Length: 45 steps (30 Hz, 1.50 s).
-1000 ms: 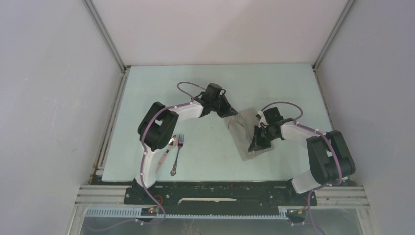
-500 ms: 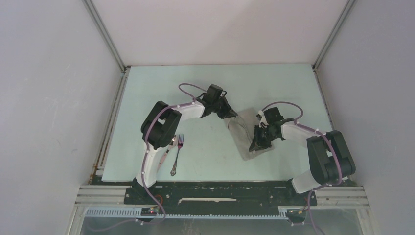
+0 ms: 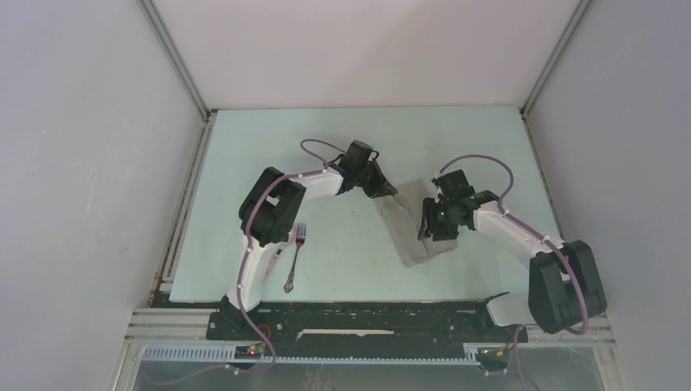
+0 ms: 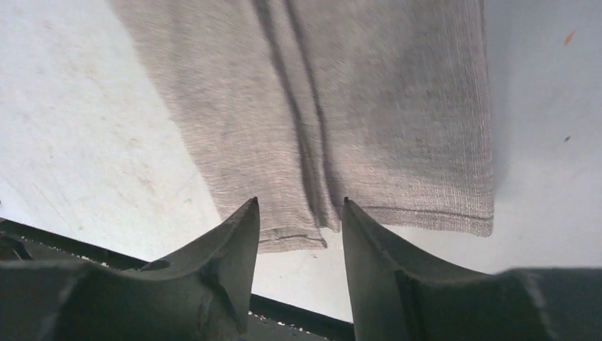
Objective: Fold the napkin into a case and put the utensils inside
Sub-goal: Fold the lower triangle-folded napkin at the center of the board, then smooth out the 2/3-rectangle-folded napkin at the center of the board.
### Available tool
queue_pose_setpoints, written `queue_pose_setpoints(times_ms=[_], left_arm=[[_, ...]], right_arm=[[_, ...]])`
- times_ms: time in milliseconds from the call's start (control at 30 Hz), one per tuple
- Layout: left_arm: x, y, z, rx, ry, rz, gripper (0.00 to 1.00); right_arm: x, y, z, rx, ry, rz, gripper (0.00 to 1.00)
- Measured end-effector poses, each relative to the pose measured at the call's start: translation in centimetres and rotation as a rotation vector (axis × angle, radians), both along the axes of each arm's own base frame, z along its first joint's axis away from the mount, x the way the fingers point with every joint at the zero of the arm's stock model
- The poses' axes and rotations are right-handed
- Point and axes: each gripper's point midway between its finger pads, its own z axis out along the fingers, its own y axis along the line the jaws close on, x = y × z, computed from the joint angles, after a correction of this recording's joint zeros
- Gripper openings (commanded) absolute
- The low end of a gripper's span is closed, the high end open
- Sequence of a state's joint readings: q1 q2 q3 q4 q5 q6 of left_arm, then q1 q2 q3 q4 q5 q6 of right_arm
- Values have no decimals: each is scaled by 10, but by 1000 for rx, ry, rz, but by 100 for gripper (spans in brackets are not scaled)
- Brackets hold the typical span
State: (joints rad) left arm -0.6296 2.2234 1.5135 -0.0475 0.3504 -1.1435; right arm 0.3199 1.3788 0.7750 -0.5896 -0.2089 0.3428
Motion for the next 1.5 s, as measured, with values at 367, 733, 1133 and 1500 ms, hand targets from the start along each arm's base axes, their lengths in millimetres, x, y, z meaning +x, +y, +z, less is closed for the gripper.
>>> queue_pose_setpoints(times_ms=[367, 733, 1133, 1500], left_arm=[[0, 0, 0, -1, 1, -1, 1], [-7, -9, 22, -51, -10, -77, 56], [-29, 27, 100, -198, -166, -212, 6], [-24, 28, 10, -175, 10, -156, 0]], right_arm=[[30, 55, 9, 317, -19, 73, 49], [14, 36, -19, 339, 54, -13, 45], [25, 37, -14, 368, 16, -19, 51], [98, 79, -2, 602, -25, -33, 31]])
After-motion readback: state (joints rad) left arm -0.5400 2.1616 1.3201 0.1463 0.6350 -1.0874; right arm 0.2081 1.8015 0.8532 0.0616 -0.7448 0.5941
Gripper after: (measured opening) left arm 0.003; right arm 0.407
